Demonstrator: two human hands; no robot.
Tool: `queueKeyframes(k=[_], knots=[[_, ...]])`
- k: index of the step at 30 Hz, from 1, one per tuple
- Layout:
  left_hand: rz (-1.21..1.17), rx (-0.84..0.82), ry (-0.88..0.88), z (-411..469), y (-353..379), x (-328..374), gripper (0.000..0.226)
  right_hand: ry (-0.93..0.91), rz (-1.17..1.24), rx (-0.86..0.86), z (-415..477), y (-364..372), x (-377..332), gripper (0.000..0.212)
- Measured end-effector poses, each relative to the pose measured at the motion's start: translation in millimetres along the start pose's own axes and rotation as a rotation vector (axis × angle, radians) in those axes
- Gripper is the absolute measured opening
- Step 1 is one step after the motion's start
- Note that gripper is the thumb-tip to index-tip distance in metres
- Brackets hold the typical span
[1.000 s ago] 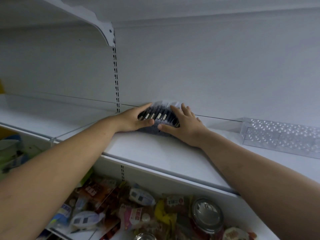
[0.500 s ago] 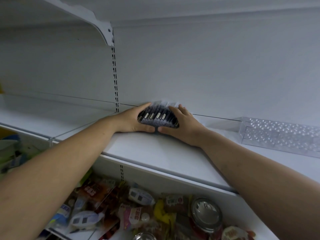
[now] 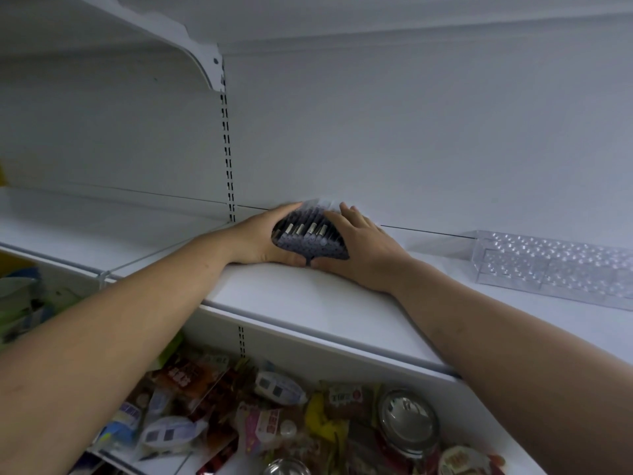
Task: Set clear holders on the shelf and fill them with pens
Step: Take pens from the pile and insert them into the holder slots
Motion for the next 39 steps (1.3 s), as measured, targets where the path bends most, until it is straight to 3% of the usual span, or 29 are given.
queueKeyframes(k=[3,7,11,13,20,25,29,39], knots=[[-0.033,-0.018,0.002,-1.9,-0.3,1.8,0.102,0.003,0.053,0.003,-3.7,-0.9,0.0,0.111],[-0.025,0.042,-0.088,-5.5,-2.2,3.2,0.122,0.016,0.073,0.001,-5.3,-2.9,-2.7,0.109],[-0.183,0.194,-0.164,-1.6,-7.6,2.7,0.081,0.023,0.141,-0.03,-6.2,-4.2,-2.0,0.104],[-0.201,0.226,-0.186,2.4,-11.1,-5.1,0.071,0.033,0.201,-0.025,-6.5,-5.2,0.4,0.098],[-0.201,0.219,-0.235,8.8,-12.7,-17.6,0.071,0.132,0.313,-0.041,0.6,-1.4,4.8,0.087],[-0.249,0.179,-0.229,9.6,-13.0,-14.8,0.092,0.129,0.278,-0.059,1.0,-2.4,0.1,0.096],[-0.379,0.182,-0.203,12.5,-13.4,-15.8,0.07,0.16,0.243,-0.038,6.3,1.2,2.9,0.103],[-0.291,0.237,-0.218,11.0,-13.3,-14.1,0.064,0.156,0.246,-0.04,2.6,-0.7,4.3,0.11]])
Point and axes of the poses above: each hand's wrist, its own z-axis towards the middle knuckle, its own y-axis out of the palm, x = y × z, the point moved 2 cm from there along z, towards the middle knuckle, and after that the axes turned 15 degrees about -x, right-handed, at the moved point
